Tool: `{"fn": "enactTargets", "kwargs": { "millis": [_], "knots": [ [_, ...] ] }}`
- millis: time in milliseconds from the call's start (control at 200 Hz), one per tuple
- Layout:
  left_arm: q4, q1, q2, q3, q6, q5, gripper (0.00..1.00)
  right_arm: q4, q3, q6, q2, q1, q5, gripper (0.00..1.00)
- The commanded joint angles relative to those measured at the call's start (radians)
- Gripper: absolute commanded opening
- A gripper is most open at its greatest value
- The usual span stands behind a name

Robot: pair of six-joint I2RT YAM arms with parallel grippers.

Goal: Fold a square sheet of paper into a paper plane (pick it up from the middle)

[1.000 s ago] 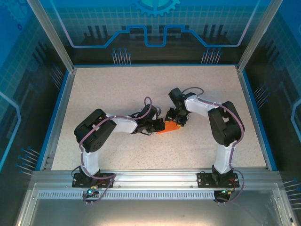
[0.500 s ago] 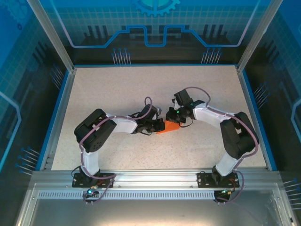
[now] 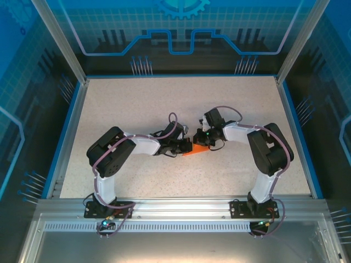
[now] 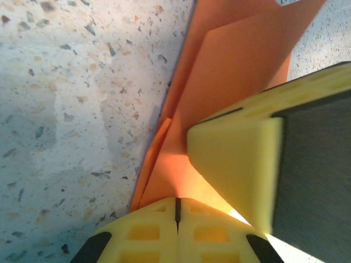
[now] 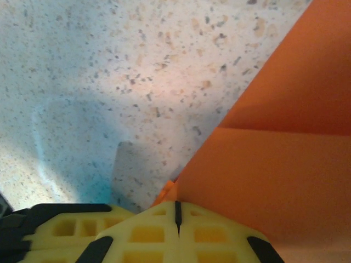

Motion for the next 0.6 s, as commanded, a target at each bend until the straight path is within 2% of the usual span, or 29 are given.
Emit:
{"fn": "enactTargets", "kwargs": {
  "millis": [0, 160, 445, 595],
  "knots": [
    [-0.158, -0.012, 0.061, -0.020, 0.012, -0.034, 0.00, 0.011, -0.024, -0.062, 0.045, -0.034, -0.050, 0.00],
    [-0.162, -0.013, 0.059, -0.020, 0.014, -0.033, 0.00, 0.049, -0.021, -0.065, 0.065, -0.065, -0.092, 0.00],
    [-0.172, -0.013, 0.052, -0.024, 0.017, -0.036, 0.00, 0.013, -0.037, -0.072, -0.094, -0.079, -0.074, 0.07],
    [-0.172, -0.012, 0.052, -0.024, 0.016, -0.038, 0.00, 0.018, -0.052, -0.072, -0.058, -0.079, -0.068, 0.08]
  ]
}}
